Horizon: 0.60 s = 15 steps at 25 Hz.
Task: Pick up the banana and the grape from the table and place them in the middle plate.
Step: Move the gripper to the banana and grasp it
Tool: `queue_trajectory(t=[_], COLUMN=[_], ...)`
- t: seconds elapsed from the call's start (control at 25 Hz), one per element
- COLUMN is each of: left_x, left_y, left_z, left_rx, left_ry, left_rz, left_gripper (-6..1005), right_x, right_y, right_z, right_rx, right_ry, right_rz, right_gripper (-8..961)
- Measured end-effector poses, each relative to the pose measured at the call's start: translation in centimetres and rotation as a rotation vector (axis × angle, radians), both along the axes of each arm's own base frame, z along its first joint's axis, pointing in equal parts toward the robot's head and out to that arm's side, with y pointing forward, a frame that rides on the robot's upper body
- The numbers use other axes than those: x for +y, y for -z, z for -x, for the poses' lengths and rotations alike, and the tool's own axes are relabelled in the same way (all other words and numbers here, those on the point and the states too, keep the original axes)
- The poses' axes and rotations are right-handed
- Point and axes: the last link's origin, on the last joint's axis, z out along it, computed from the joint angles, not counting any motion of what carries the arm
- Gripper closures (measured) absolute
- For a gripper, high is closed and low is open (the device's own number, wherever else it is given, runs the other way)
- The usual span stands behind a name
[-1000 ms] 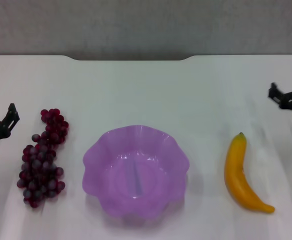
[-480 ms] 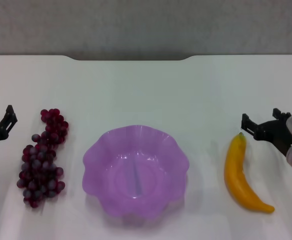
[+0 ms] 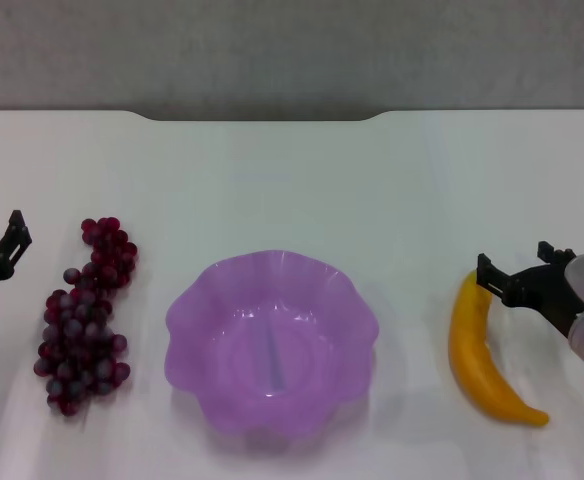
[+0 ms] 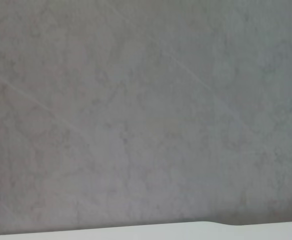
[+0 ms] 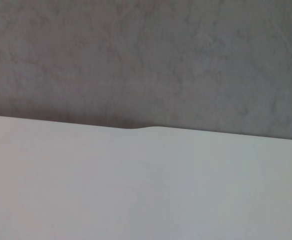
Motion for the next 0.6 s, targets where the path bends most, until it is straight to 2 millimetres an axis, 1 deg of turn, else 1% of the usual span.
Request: queue_trajectory(t=[0.36,0.6], left_x=[0.1,0.0], left_y=[0.0,-0.1], left_z=[-0.1,0.1], left_rx=[0.001,0.001], left_ry=[0.003,-0.001], left_rz=[0.002,-0.001], left_gripper=[120,120], right_x=[-0.3,-1.2], right_y=[1.4,2.8], right_z=[1.2,1.9], right_rx=[-0.009,0.003], right_ry=[-0.051,-0.077], right_rz=[0.062,0.120], right_gripper=[44,44])
